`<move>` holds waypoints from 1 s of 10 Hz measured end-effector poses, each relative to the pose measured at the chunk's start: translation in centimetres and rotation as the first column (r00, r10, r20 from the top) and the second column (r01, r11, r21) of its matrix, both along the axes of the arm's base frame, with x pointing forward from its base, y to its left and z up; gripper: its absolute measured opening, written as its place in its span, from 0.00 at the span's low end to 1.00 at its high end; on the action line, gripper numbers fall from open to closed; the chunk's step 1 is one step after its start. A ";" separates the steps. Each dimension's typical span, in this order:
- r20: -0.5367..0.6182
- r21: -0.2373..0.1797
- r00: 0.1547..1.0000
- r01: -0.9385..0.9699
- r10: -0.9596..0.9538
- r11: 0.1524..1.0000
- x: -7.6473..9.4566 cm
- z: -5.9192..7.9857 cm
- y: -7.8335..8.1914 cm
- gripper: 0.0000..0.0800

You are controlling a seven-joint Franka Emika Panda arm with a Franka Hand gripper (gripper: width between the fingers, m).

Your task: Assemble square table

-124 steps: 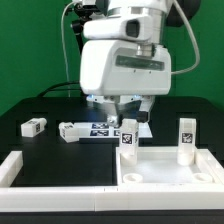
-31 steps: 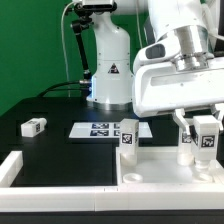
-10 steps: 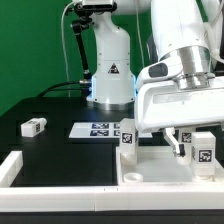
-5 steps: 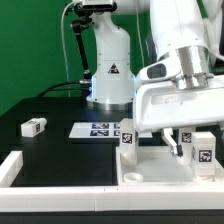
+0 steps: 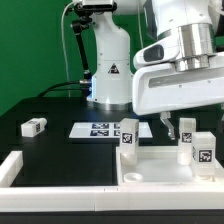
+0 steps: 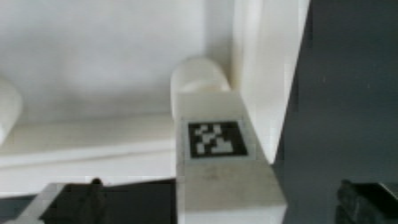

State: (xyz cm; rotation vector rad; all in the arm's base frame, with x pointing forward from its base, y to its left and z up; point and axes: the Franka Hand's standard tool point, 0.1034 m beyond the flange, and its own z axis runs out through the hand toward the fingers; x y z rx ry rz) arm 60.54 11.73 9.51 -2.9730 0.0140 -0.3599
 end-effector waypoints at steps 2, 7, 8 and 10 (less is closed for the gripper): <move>-0.122 0.025 0.992 -0.017 0.020 1.000 0.0 0.2 0.3 0.81; -0.207 -0.006 0.973 0.102 -0.101 0.995 1.2 -0.9 0.6 0.81; -0.192 -0.007 0.976 0.105 -0.104 0.994 1.5 -1.2 0.5 0.81; -0.181 -0.005 0.976 0.119 -0.118 0.993 1.6 -1.3 0.5 0.78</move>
Offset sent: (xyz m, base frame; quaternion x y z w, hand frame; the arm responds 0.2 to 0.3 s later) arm 0.0397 -0.0283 0.0027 -0.1036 -0.0971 0.0577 0.9882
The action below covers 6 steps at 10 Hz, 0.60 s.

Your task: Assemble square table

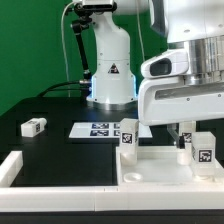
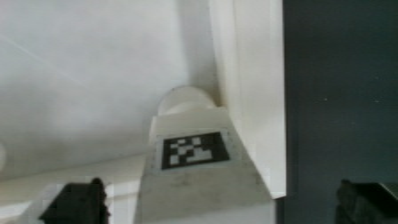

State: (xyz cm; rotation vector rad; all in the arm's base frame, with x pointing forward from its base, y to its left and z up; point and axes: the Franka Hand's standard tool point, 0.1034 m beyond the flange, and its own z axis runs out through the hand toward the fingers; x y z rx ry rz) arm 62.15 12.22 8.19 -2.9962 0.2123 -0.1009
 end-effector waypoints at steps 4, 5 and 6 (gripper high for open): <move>-0.021 0.011 0.989 0.148 -0.148 0.989 0.0 -0.1 -0.3 0.38; -0.033 0.015 0.973 0.227 -0.227 0.974 0.0 -0.1 -0.3 0.38; -0.046 0.018 0.949 0.314 -0.313 0.949 0.0 -0.2 -0.4 0.37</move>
Offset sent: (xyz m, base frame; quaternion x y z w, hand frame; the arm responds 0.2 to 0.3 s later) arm 0.0000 0.0000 0.0000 0.0000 0.0000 0.1296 0.9916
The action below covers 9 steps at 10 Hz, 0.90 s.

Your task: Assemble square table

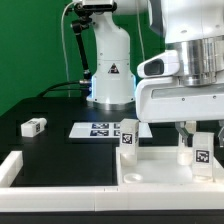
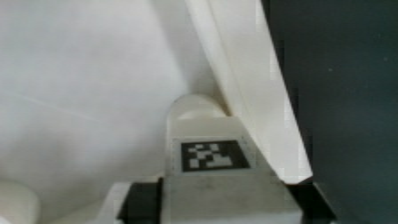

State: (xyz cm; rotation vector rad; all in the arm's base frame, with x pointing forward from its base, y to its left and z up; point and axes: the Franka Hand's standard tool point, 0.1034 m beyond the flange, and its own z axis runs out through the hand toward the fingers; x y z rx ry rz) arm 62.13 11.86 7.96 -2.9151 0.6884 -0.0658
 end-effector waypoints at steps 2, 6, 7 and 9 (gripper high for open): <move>-0.030 0.018 0.958 0.284 -0.284 0.959 0.2 -0.1 -0.3 0.37; -0.160 0.061 0.645 0.762 -0.747 0.645 0.2 -0.2 -0.1 0.37; -0.174 0.058 0.600 0.798 -0.781 0.600 0.2 -0.2 0.0 0.37; -0.173 0.061 0.612 0.789 -0.772 0.612 0.2 -0.3 0.1 0.46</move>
Offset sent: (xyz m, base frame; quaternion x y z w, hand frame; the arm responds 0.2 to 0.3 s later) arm 0.0086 -0.0023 -0.0064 -0.0016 -0.0353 0.4814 0.8758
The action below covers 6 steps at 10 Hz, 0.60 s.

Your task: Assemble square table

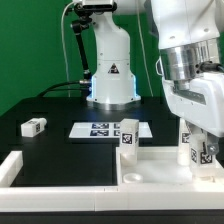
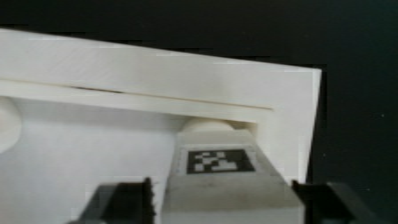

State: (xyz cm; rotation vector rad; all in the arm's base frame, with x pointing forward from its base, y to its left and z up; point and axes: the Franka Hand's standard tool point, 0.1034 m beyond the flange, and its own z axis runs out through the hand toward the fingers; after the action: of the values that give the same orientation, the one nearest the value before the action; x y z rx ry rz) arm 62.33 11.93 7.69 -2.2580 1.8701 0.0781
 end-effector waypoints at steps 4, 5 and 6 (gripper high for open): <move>0.072 -0.113 0.893 -0.436 0.445 0.893 0.3 0.0 0.3 0.80; 0.077 -0.125 0.857 -0.498 0.509 0.858 0.3 0.0 0.3 0.81; 0.082 -0.141 0.808 -0.571 0.584 0.809 0.3 0.0 0.3 0.81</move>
Offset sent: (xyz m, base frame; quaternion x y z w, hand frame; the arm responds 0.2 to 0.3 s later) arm 0.0000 0.0000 0.0000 0.0000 0.0000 -0.1296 0.9916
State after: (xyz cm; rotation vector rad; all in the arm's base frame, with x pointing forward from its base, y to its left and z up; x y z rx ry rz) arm 62.64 12.22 7.70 -2.7609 1.0845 -0.0728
